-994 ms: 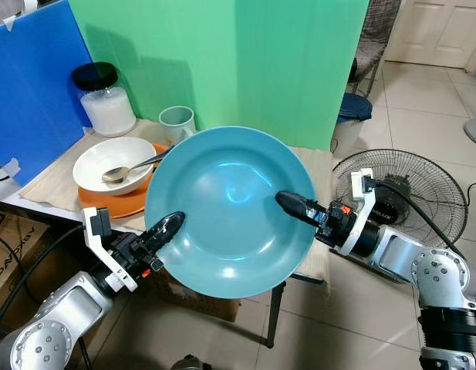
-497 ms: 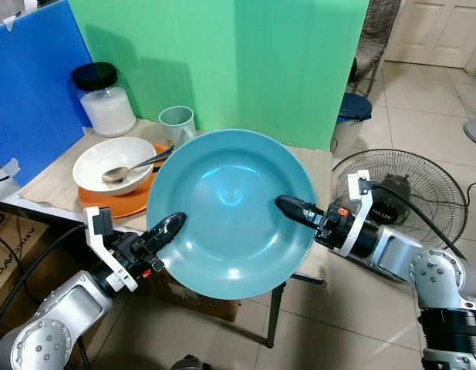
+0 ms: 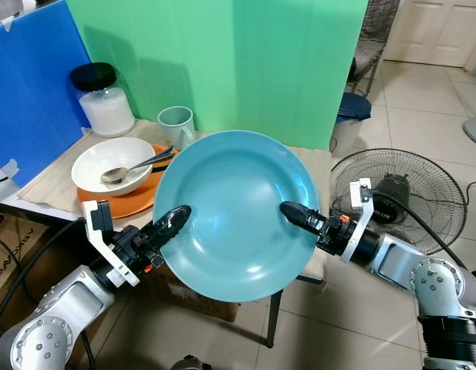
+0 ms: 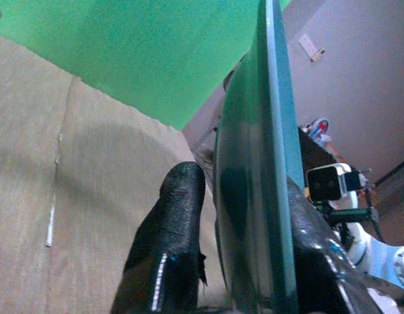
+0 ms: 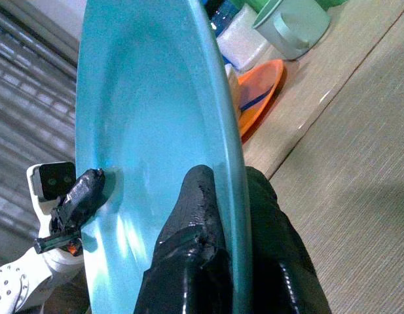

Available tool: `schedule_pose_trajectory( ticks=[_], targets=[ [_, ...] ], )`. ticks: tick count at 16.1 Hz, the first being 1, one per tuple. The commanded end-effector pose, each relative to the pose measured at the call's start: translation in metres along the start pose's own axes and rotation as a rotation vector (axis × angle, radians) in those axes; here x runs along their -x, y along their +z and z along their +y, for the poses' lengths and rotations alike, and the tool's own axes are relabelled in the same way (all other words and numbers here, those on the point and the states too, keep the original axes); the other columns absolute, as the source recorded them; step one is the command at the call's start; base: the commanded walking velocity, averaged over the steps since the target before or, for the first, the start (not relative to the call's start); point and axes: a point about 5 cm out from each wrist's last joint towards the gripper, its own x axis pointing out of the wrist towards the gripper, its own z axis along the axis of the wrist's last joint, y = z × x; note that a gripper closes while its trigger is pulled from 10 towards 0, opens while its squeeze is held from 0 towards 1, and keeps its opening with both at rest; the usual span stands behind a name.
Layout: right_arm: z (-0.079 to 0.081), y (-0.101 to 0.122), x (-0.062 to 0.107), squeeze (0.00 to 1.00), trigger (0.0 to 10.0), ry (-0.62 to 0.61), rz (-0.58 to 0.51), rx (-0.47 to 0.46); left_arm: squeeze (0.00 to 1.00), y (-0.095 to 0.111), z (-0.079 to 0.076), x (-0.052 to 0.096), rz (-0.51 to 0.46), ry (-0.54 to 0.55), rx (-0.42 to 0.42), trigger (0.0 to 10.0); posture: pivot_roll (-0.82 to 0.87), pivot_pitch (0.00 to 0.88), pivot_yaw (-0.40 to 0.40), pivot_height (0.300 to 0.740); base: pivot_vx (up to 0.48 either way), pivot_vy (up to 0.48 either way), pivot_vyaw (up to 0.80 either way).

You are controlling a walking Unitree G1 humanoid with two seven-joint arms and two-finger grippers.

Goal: Setting the table

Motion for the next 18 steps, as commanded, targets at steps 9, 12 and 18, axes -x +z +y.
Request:
schedule_pose_trajectory(
  ticks=[9, 12, 18],
  targets=[
    [0.014, 0.04, 0.02, 0.0, 10.0, -0.173, -0.307, 0.187, 0.0, 0.015, -0.041, 0.01, -0.011, 0.092, -0.308, 10.0, -0.07, 0.0, 0.079, 0.74, 0.0, 0.0, 0.0],
    [0.021, 0.047, 0.018, 0.0, 10.0, -0.295, -0.412, 0.21, 0.0, 0.022, -0.028, -0.006, -0.001, 0.34, -0.568, 10.0, -0.07, 0.0, 0.076, 0.74, 0.0, 0.0, -0.73],
    [0.022, 0.042, 0.023, 0.0, 10.0, -0.377, -0.409, 0.269, 0.0, 0.023, -0.017, -0.006, -0.103, 0.558, -0.66, 10.0, -0.09, 0.0, 0.076, 0.74, 0.0, 0.0, -0.8]
  ],
)
